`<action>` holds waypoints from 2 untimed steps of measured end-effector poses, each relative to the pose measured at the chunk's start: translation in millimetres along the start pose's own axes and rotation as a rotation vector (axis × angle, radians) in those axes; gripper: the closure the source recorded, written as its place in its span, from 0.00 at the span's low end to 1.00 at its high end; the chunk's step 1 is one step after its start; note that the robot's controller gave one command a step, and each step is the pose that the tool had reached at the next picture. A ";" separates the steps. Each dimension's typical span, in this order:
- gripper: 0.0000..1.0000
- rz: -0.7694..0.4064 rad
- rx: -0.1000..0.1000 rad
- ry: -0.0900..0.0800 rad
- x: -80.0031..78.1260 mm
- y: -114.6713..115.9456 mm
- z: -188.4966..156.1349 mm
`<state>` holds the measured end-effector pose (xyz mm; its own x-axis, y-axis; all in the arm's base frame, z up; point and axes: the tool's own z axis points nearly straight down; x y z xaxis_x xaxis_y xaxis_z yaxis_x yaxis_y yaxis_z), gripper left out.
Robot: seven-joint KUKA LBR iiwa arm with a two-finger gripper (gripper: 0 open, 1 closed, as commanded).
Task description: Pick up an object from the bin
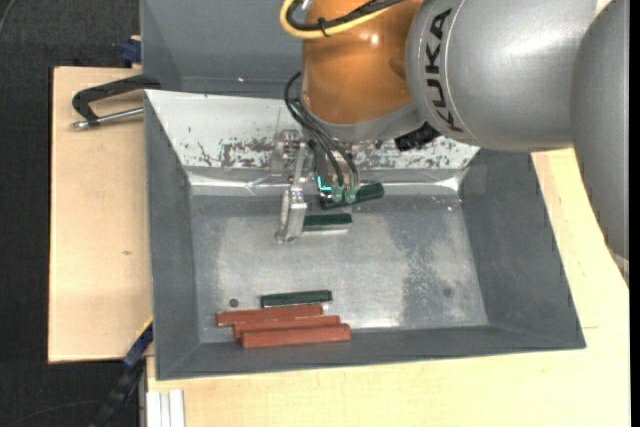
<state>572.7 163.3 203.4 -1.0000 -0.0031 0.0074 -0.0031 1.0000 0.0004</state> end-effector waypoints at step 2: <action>1.00 -0.093 -0.001 -0.008 -2.0 -84.1 131.9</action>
Offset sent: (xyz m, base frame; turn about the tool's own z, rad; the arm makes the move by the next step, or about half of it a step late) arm 0.0005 -0.0850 -0.1329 -0.0936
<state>574.0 79.3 71.5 -0.9954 -0.0957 -0.0007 -0.0957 0.9954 0.0015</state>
